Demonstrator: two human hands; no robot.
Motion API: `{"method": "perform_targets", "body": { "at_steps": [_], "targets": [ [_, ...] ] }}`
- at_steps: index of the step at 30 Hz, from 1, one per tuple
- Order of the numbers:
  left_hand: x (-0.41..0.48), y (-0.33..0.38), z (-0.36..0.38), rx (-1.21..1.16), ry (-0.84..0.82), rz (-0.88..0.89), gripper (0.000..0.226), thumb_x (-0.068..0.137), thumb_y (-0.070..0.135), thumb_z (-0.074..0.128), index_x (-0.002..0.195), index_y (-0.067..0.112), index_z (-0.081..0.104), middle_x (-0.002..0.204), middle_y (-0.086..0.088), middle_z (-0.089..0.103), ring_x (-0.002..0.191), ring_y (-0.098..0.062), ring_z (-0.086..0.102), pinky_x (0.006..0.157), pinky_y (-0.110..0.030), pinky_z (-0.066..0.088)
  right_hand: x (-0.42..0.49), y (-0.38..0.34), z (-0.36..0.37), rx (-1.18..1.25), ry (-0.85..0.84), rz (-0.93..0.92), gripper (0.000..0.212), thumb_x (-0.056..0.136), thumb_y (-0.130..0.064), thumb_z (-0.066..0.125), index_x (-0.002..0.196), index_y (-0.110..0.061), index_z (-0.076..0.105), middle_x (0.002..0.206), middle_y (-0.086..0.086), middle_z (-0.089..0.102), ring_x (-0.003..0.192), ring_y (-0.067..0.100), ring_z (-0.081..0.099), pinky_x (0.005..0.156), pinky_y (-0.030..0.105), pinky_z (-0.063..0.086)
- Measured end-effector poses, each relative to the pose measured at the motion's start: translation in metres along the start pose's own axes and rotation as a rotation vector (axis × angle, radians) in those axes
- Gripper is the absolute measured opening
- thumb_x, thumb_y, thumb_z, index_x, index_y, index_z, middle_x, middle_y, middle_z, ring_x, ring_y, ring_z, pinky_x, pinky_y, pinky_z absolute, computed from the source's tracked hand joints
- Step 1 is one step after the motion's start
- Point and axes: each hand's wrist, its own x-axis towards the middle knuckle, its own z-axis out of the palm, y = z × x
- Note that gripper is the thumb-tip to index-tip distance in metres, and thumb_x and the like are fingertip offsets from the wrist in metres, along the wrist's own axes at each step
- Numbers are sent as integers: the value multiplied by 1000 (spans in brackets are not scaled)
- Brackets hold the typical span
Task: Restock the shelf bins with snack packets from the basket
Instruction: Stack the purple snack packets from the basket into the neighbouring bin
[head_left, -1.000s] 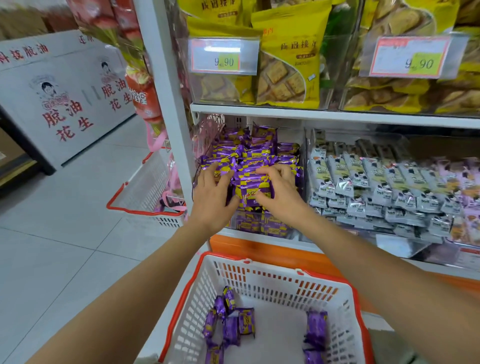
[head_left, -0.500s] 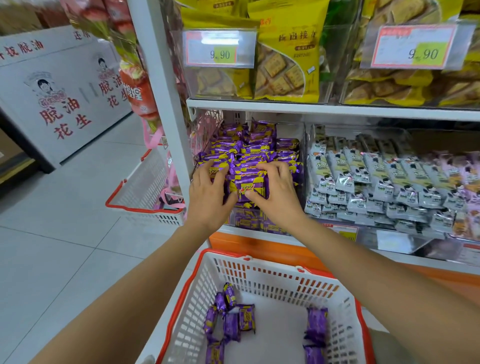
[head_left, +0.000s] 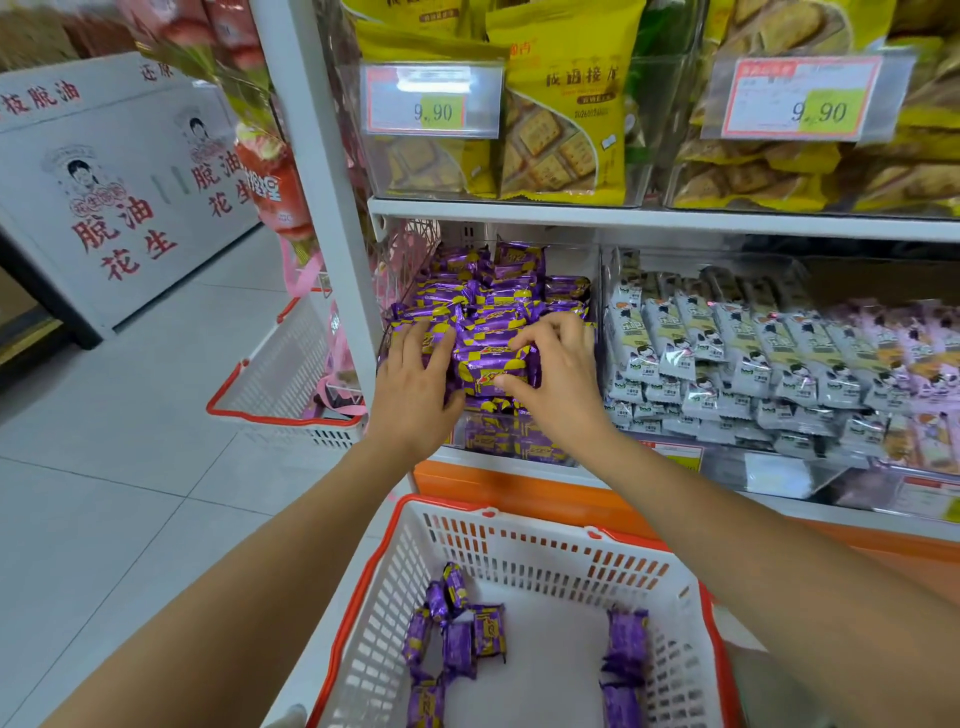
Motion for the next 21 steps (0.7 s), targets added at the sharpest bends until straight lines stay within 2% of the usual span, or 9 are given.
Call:
{"method": "perform_targets", "body": {
  "at_steps": [2, 5, 9, 11, 13, 15, 18, 21],
  "targets": [
    [0, 2, 1, 30, -22, -6, 68, 86, 28, 63, 146, 7, 38, 151, -27, 27, 140, -48, 23, 109, -59, 30, 2, -3, -8, 30, -58, 15, 34, 79, -25, 78, 104, -17, 56, 113, -1, 51, 112, 19, 44, 92, 31, 37],
    [2, 3, -1, 71, -23, -7, 69, 88, 29, 62, 148, 7, 35, 154, -25, 22, 142, -45, 18, 113, -56, 25, 1, -8, -20, 78, -69, 16, 31, 82, -21, 75, 103, -16, 53, 109, -4, 54, 106, 14, 49, 84, 29, 37],
    [2, 3, -3, 95, -42, -27, 74, 90, 33, 59, 151, 10, 26, 157, -22, 16, 144, -42, 12, 117, -51, 18, 3, -18, -45, 115, -74, 17, 33, 83, -29, 75, 103, -18, 52, 89, -3, 57, 80, 14, 52, 65, 29, 35],
    [3, 4, -5, 90, -46, -42, 75, 90, 33, 59, 152, 9, 23, 157, -21, 15, 145, -40, 11, 118, -48, 16, 10, -23, -62, 120, -15, 22, 34, 82, -31, 76, 103, -18, 53, 80, -4, 55, 71, 10, 50, 62, 29, 36],
    [5, 9, -10, 61, -24, -38, 74, 88, 28, 61, 150, 6, 27, 155, -22, 19, 143, -40, 15, 116, -49, 19, 22, -25, -79, 114, 36, 18, 33, 82, -30, 76, 102, -19, 52, 81, -4, 54, 70, 12, 50, 64, 31, 38],
    [10, 16, -16, 1, 56, 1, 66, 86, 20, 63, 145, 3, 38, 149, -24, 31, 137, -41, 27, 112, -48, 25, 32, -23, -92, 81, 48, 17, 31, 82, -29, 76, 99, -20, 52, 84, -9, 53, 73, 14, 50, 64, 31, 34],
    [19, 31, -27, -219, 203, -3, 49, 88, 14, 60, 136, 8, 51, 133, -14, 51, 125, -33, 43, 104, -38, 32, 37, -16, -99, 12, -21, 52, 29, 81, -28, 77, 94, -20, 53, 81, -17, 50, 75, 13, 50, 63, 30, 30],
    [28, 51, -32, -483, 143, -11, 51, 89, 21, 65, 138, 16, 49, 127, -3, 55, 122, -21, 47, 101, -33, 37, 31, -6, -92, 39, -47, 60, 28, 78, -24, 79, 88, -22, 54, 77, -19, 50, 66, 6, 48, 63, 30, 32]
  ]
}}
